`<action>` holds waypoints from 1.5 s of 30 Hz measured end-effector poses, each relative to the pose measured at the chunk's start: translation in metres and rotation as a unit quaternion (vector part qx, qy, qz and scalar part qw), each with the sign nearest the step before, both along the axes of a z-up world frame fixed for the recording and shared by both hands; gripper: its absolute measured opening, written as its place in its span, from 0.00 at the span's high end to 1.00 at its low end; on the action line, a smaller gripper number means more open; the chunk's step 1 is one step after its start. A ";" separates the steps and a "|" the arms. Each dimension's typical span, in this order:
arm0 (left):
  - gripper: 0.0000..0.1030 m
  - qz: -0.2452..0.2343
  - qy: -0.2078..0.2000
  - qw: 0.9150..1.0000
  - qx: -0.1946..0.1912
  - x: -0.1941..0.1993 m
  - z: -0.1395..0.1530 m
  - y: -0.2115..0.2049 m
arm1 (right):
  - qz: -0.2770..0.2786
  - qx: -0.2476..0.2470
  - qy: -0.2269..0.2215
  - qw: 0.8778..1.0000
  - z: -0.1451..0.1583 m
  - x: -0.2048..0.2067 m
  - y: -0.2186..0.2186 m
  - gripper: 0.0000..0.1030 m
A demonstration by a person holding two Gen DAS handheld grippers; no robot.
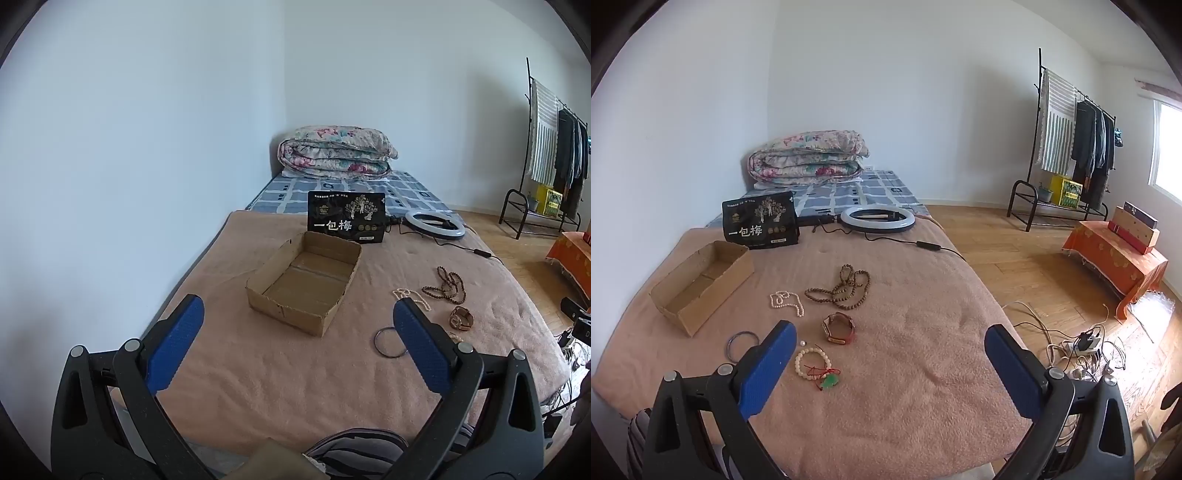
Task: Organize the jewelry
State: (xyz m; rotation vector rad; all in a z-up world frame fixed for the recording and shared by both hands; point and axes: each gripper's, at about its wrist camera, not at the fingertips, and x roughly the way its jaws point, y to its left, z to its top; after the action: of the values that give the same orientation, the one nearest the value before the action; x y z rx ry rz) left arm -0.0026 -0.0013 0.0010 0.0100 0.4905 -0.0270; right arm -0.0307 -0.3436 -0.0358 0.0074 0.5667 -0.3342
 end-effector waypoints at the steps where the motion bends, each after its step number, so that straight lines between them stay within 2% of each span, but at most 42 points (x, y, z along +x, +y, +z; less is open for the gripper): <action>1: 0.00 -0.001 0.000 1.000 0.000 -0.001 0.001 -0.001 | 0.000 0.000 0.000 1.000 0.001 0.000 0.000 0.00; 45: 0.00 -0.005 0.000 1.000 -0.019 0.004 0.009 0.008 | 0.011 -0.015 -0.004 1.000 0.006 0.006 0.017 0.00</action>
State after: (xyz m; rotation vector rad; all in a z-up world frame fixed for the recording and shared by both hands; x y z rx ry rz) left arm 0.0011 0.0071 0.0099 -0.0244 0.4891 -0.0457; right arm -0.0251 -0.3270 -0.0297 -0.0261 0.5537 -0.3213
